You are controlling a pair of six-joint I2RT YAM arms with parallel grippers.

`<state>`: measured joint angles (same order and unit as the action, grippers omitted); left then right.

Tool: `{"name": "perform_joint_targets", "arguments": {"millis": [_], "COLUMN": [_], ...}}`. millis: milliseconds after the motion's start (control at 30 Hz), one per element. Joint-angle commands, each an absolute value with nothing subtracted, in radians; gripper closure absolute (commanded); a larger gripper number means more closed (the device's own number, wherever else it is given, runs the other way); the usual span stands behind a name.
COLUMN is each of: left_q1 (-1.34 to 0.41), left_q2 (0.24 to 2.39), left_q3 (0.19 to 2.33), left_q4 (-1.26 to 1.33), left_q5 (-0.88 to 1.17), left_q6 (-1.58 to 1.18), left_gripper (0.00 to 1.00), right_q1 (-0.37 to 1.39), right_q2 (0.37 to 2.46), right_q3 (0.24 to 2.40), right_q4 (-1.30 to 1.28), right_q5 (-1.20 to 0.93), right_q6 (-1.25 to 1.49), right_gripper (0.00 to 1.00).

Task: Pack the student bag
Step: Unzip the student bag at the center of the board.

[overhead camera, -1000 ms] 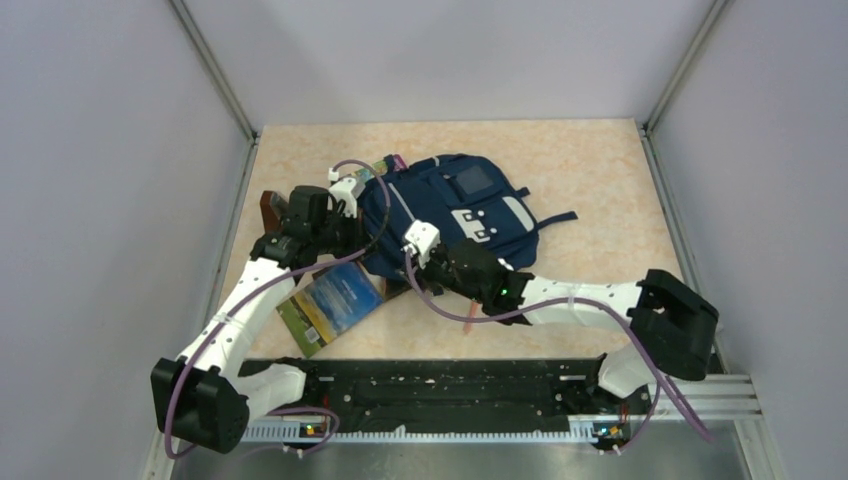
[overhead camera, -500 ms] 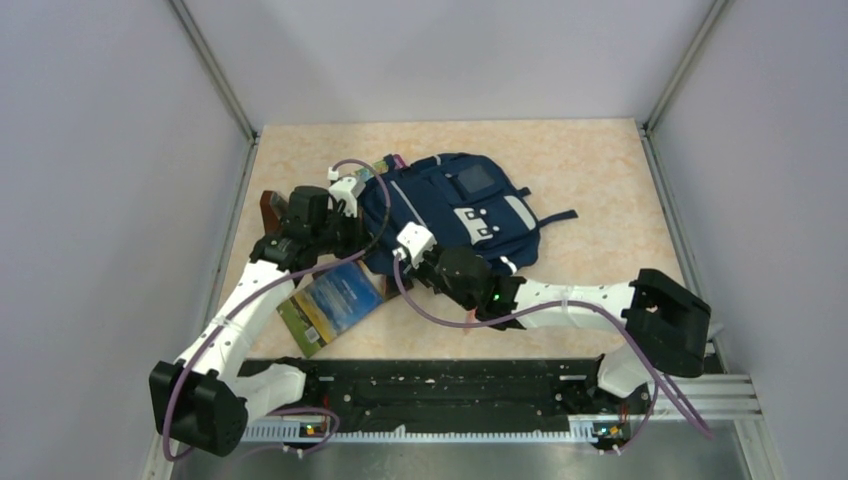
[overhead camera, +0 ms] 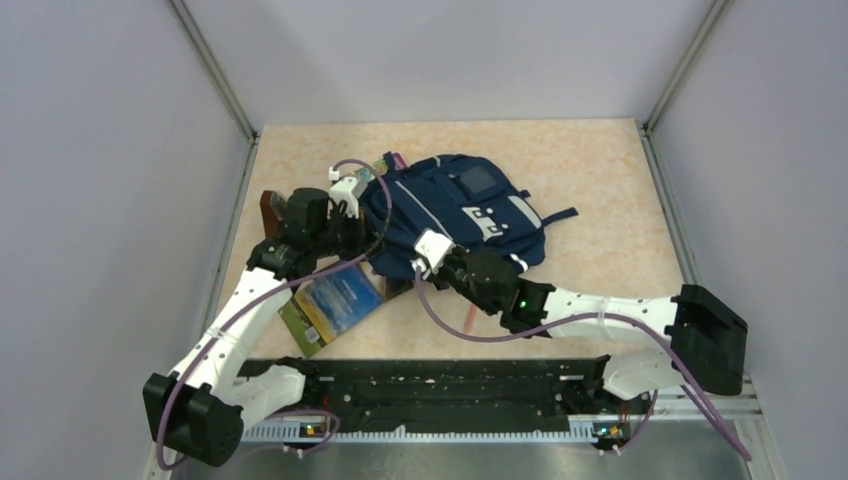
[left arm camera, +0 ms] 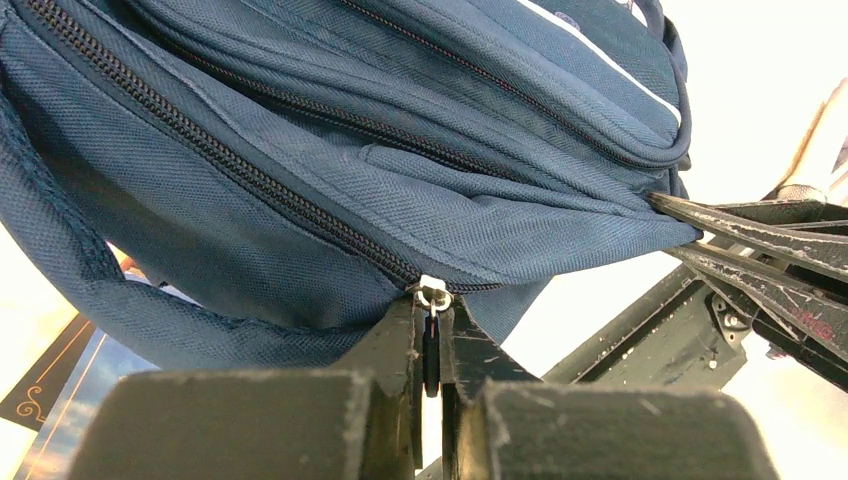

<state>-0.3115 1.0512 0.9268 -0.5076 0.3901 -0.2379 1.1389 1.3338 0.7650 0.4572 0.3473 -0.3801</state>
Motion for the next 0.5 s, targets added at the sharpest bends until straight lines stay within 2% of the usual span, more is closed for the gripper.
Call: {"name": "perform_joint_targets", "arguments": {"millis": [0, 233, 467], "left_q1": [-0.277, -0.270, -0.268], "left_q2": [1.022, 1.035, 1.059], "left_q3": [0.944, 1.007, 1.143], "left_q4": [-0.431, -0.417, -0.483], "left_q5": [0.253, 0.345, 0.426], "left_q6": [-0.220, -0.232, -0.221], "left_gripper": [1.00, 1.00, 1.00], "right_q1": [1.141, 1.155, 1.192], "right_q2": [1.250, 1.226, 1.219], "right_q3": [0.796, 0.806, 0.803], "right_q4": [0.377, 0.307, 0.294], "right_q5": [0.429, 0.444, 0.557], "right_q6": [-0.439, -0.453, -0.529], "right_gripper": [1.00, 1.00, 1.00]}}
